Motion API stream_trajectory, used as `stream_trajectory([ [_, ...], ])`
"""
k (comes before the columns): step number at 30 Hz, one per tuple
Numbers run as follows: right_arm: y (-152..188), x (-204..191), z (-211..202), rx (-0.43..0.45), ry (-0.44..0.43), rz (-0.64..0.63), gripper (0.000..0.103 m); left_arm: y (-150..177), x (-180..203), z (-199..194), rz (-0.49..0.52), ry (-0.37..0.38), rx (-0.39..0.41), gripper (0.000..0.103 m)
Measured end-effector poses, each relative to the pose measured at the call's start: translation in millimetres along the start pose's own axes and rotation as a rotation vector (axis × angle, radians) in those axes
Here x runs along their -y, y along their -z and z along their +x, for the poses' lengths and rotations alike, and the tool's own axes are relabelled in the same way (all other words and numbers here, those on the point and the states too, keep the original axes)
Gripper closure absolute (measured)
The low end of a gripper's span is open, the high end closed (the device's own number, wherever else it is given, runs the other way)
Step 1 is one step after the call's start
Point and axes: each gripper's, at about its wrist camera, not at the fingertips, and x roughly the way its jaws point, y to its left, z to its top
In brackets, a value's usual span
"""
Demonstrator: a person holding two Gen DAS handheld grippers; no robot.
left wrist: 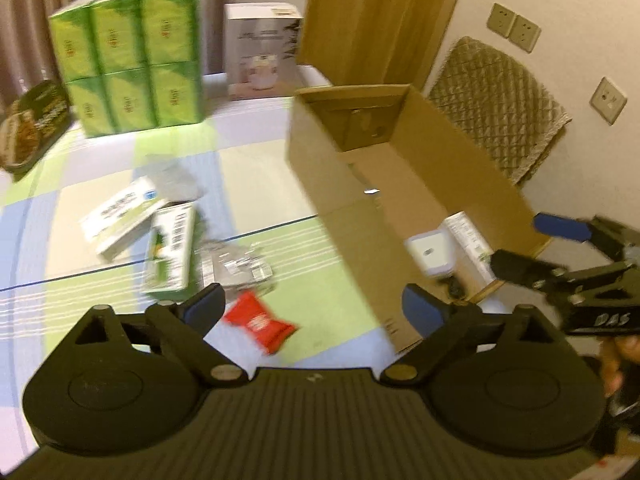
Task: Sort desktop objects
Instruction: 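Move both tools back over the items on the tablecloth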
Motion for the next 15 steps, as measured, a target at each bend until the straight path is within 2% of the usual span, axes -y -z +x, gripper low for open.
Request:
stream_trajectory([
  [5, 3.9, -26.7, -2.6, 0.005, -0.04, -0.036, 0.002, 29.0, -37.9, -17.4, 0.023, -0.087, 0.0, 0.005],
  [11, 7.6, -68.2, -0.5, 0.003, -0.122, -0.109, 0.002, 66.6, -79.5, -28.2, -0.003, -0.174, -0.018, 0.004],
  [15, 15.5, -91.8, 9.5, -0.027, -0.16, -0.171, 0.002, 86.9, -102.0, -28.2, -0.04, -0.199, -0.037, 0.004],
])
